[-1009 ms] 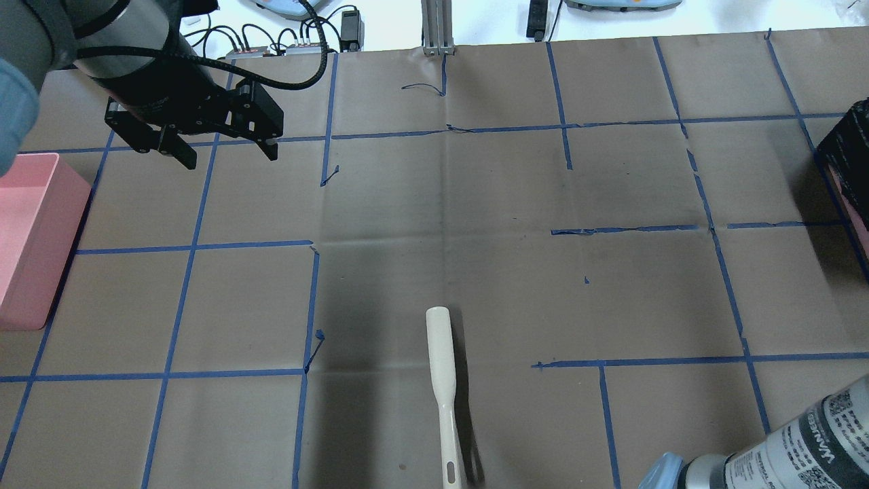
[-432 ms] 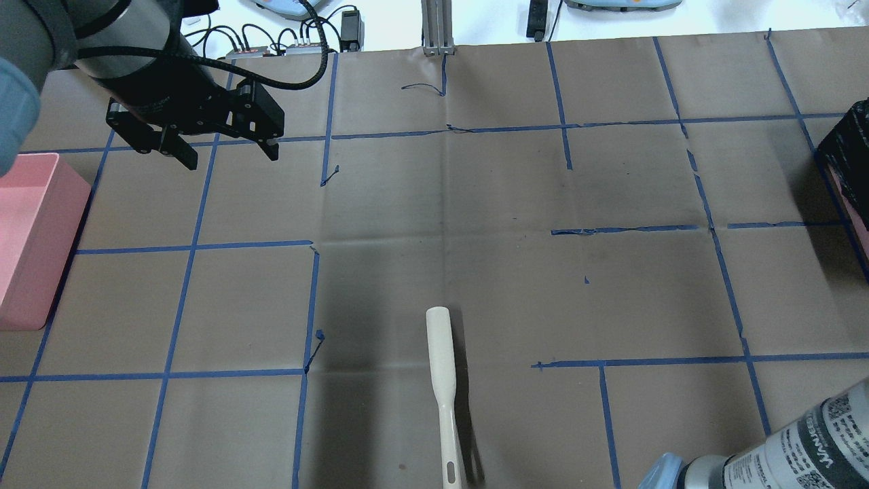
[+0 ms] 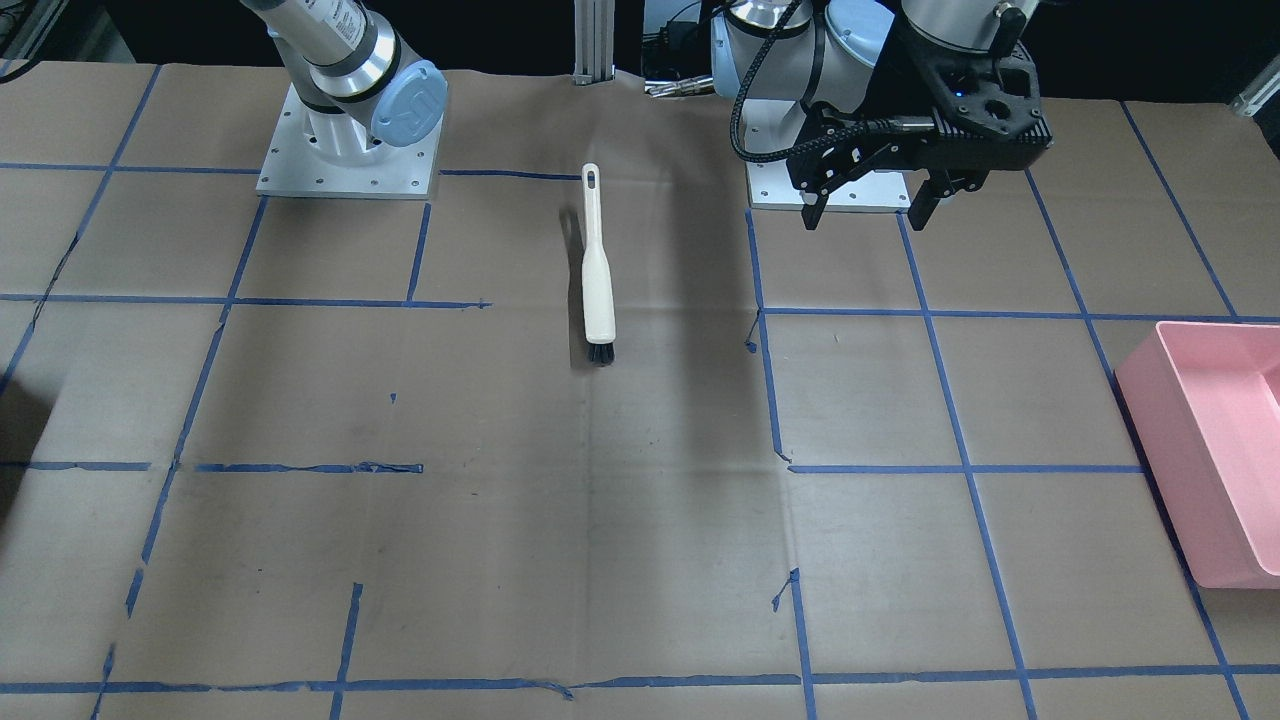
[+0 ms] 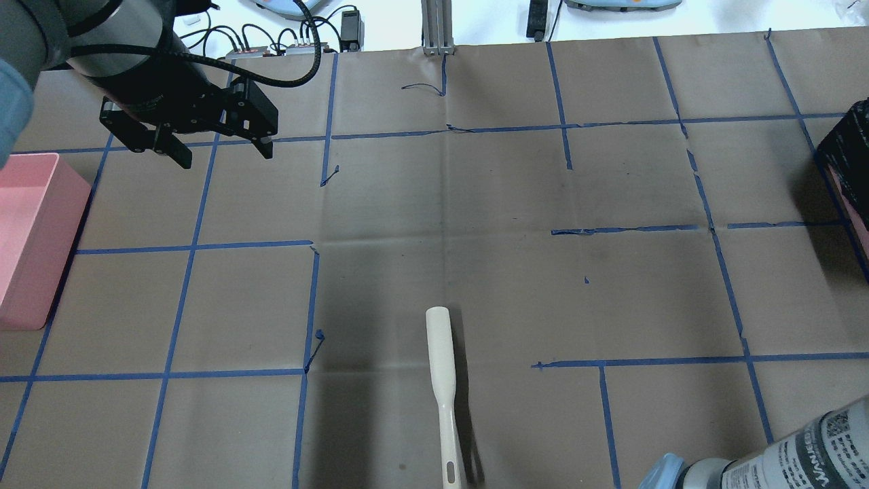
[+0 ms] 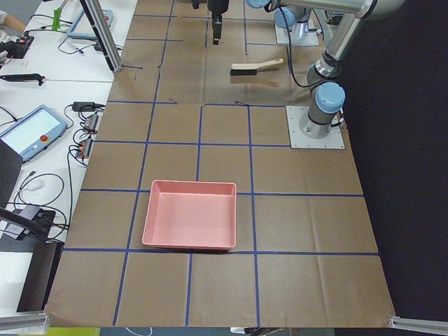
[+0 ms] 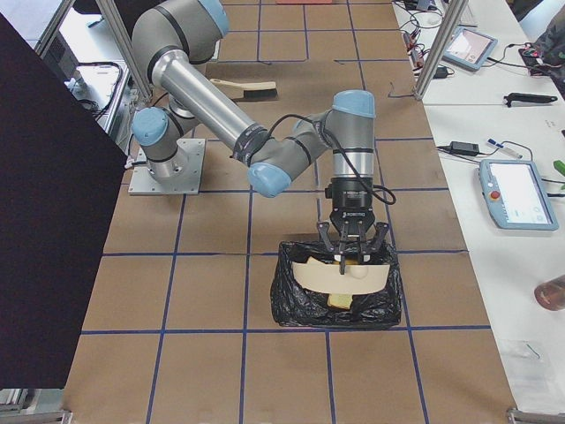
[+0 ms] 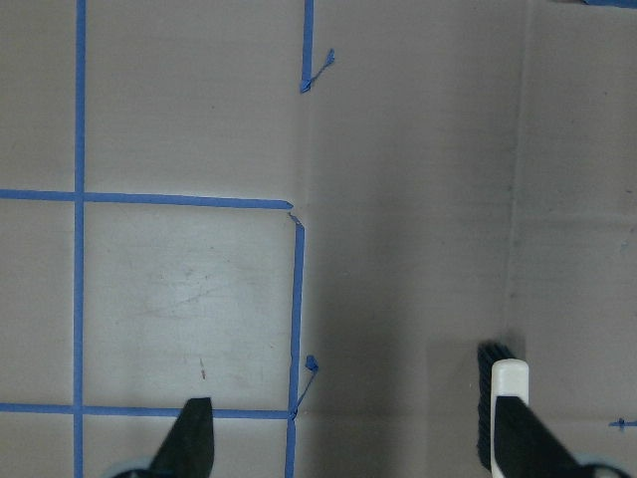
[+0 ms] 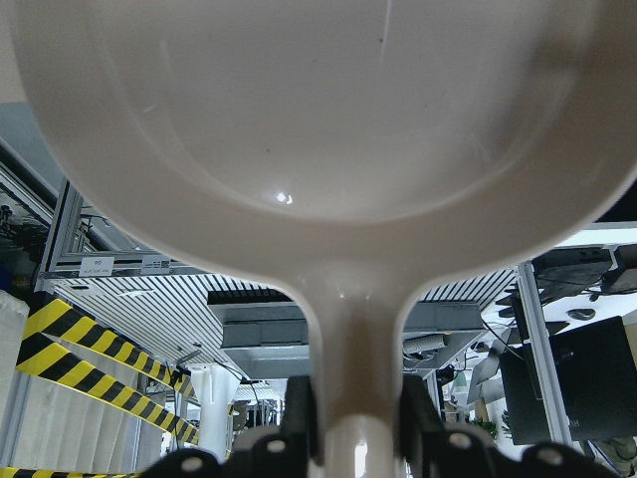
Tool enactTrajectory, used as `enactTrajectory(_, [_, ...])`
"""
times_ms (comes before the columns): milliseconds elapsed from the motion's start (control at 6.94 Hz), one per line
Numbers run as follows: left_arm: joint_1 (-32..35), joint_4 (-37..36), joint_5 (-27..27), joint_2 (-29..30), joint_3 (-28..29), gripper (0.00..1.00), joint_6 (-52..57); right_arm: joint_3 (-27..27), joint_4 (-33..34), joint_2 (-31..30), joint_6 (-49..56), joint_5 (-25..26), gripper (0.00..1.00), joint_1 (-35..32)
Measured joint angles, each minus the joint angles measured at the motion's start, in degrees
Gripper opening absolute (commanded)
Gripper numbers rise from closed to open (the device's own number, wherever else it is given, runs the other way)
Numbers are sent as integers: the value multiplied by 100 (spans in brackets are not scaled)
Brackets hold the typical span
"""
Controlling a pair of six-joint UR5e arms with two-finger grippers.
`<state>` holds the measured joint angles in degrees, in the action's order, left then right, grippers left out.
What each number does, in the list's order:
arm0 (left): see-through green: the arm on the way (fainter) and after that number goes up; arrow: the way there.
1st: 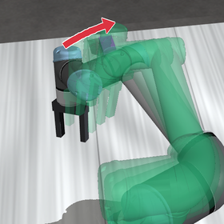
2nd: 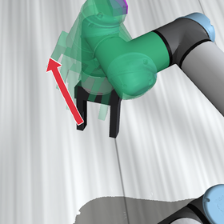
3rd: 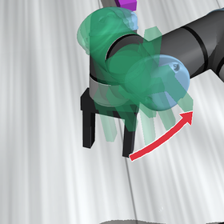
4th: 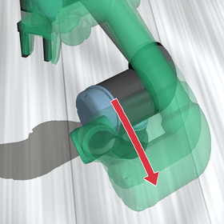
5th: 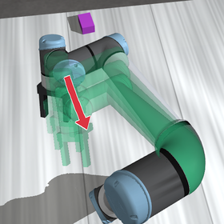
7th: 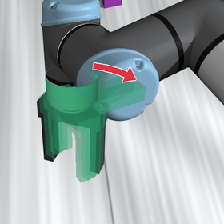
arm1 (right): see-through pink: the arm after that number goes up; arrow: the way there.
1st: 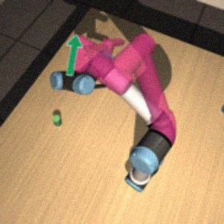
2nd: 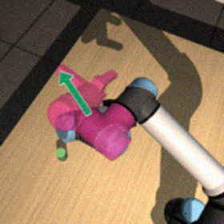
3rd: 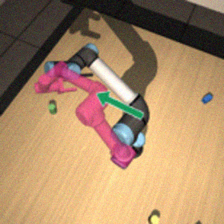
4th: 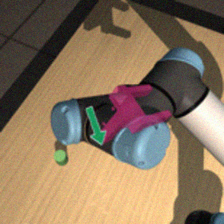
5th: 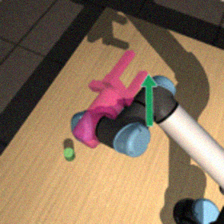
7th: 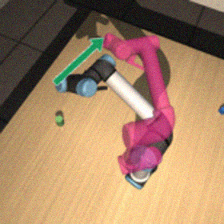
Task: Sweep and dump trash in nearest bin
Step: 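Bring the empty dustpan back over the table with the right gripper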
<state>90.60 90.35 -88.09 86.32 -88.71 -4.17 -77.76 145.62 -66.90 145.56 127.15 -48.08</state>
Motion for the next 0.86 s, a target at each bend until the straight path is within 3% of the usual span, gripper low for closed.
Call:
enactTrajectory(576, [-7,0,-14,7,2,100,51,-100,-194,-136,-70,-396,3,3])
enactTrajectory(865, [-7,0,-13,8,2,100,58,-293,-1091,-597,-658,-1043,4,13])
